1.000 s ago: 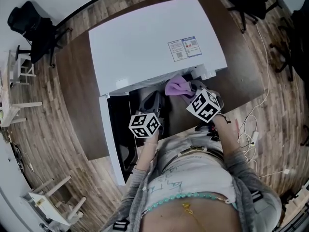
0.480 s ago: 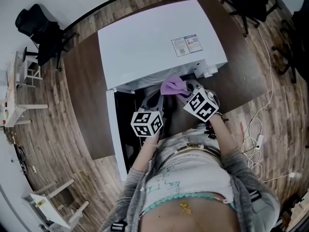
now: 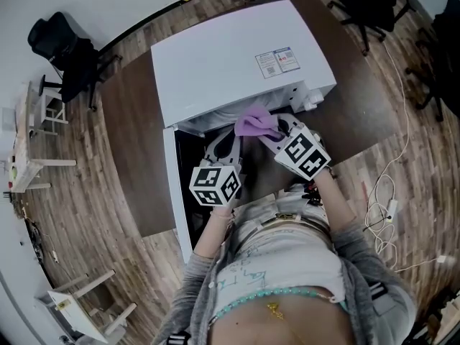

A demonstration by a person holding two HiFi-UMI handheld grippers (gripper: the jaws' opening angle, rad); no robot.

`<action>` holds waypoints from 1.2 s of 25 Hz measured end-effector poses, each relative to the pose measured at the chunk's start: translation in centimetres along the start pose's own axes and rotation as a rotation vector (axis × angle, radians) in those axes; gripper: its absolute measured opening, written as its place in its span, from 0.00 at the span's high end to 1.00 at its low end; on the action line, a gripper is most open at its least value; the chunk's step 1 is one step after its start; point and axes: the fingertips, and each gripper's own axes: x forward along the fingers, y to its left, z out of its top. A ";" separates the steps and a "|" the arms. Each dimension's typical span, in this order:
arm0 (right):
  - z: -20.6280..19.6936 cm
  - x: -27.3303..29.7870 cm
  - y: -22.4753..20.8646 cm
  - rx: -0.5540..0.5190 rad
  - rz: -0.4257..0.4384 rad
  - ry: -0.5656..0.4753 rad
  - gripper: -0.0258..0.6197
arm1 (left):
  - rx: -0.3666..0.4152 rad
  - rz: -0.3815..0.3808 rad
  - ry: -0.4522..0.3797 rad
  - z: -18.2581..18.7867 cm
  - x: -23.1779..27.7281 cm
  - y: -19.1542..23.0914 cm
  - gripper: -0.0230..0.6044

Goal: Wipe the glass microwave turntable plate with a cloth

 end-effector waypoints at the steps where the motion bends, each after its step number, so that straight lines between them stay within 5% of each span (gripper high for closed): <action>1: 0.5 -0.3 0.2 0.010 -0.001 -0.018 0.79 | 0.013 0.003 -0.008 0.4 -0.3 -0.1 0.95; 9: 4.5 -2.9 0.7 0.045 -0.006 -0.163 0.79 | 0.034 -0.020 -0.079 4.2 -2.1 -1.6 0.95; 18: 8.6 -5.3 0.2 0.043 -0.062 -0.299 0.79 | 0.165 -0.067 -0.148 9.1 -2.7 -2.5 0.95; 30: 8.7 -5.5 -0.4 0.111 -0.138 -0.365 0.79 | 0.242 -0.080 -0.172 9.8 -2.4 -2.5 0.95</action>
